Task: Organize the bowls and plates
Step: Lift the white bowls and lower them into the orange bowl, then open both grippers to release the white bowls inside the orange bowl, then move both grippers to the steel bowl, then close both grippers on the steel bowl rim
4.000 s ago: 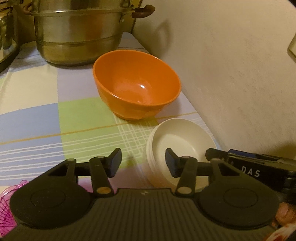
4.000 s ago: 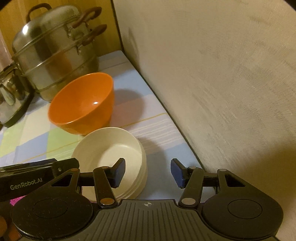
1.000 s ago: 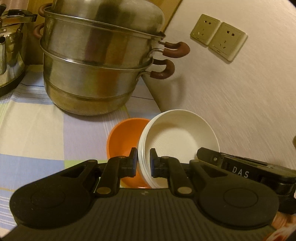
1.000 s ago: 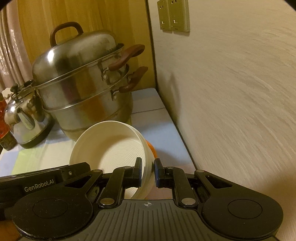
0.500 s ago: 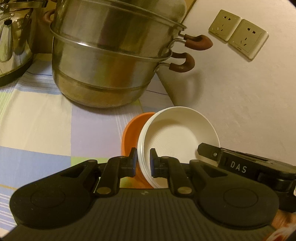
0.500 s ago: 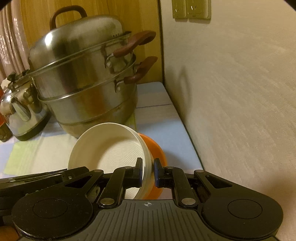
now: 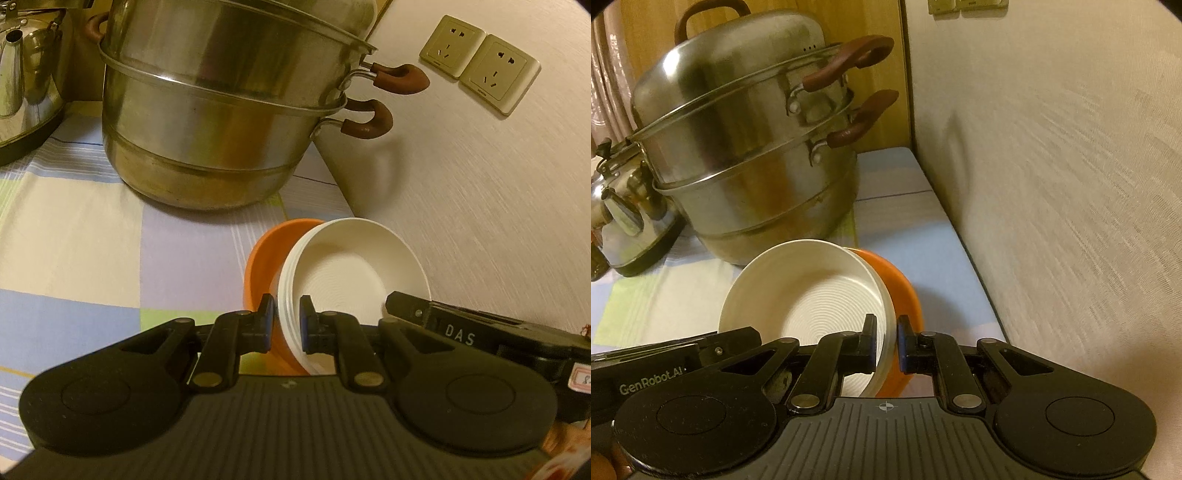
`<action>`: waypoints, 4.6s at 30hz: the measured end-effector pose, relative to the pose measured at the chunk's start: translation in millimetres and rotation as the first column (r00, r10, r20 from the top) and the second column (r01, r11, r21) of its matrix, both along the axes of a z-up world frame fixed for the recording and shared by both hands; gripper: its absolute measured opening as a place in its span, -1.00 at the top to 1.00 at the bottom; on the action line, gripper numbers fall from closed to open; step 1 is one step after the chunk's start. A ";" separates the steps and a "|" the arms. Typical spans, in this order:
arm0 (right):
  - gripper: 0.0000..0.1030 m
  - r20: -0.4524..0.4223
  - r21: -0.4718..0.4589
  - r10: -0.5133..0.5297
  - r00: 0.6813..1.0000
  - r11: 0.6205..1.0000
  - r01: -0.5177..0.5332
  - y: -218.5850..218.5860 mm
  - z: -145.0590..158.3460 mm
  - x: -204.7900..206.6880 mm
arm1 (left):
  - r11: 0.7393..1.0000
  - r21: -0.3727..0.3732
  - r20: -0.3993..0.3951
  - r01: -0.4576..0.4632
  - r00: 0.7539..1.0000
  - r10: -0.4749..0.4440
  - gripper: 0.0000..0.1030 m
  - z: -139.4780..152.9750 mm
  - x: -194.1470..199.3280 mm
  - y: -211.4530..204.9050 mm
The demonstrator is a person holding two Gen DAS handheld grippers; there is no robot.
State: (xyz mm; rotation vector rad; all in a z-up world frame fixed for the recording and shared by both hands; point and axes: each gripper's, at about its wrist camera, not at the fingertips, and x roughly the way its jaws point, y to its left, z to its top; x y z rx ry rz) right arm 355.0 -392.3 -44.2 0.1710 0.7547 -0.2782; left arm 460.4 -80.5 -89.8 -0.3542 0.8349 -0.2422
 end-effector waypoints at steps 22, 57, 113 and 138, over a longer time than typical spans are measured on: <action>0.77 -0.006 0.002 -0.002 1.000 1.000 0.002 -2.6 -8.9 6.3 | 1.000 -0.008 0.010 -0.011 1.000 0.011 0.75 -4.0 0.7 -0.8; 0.18 0.099 0.013 -0.012 0.995 1.000 0.011 4.2 21.5 -39.4 | 1.000 -0.024 0.069 0.002 0.998 -0.001 0.23 17.4 -21.3 2.9; 0.18 -0.028 0.186 -0.325 0.945 0.928 0.324 50.9 7.5 -314.2 | 0.857 0.201 -0.071 0.475 0.880 -0.471 0.23 15.9 -197.4 -65.4; 0.20 -0.109 0.260 -0.338 0.935 0.898 0.355 42.0 -29.7 -288.6 | 0.783 0.269 -0.145 0.561 0.827 -0.543 0.60 -14.9 -176.0 -97.3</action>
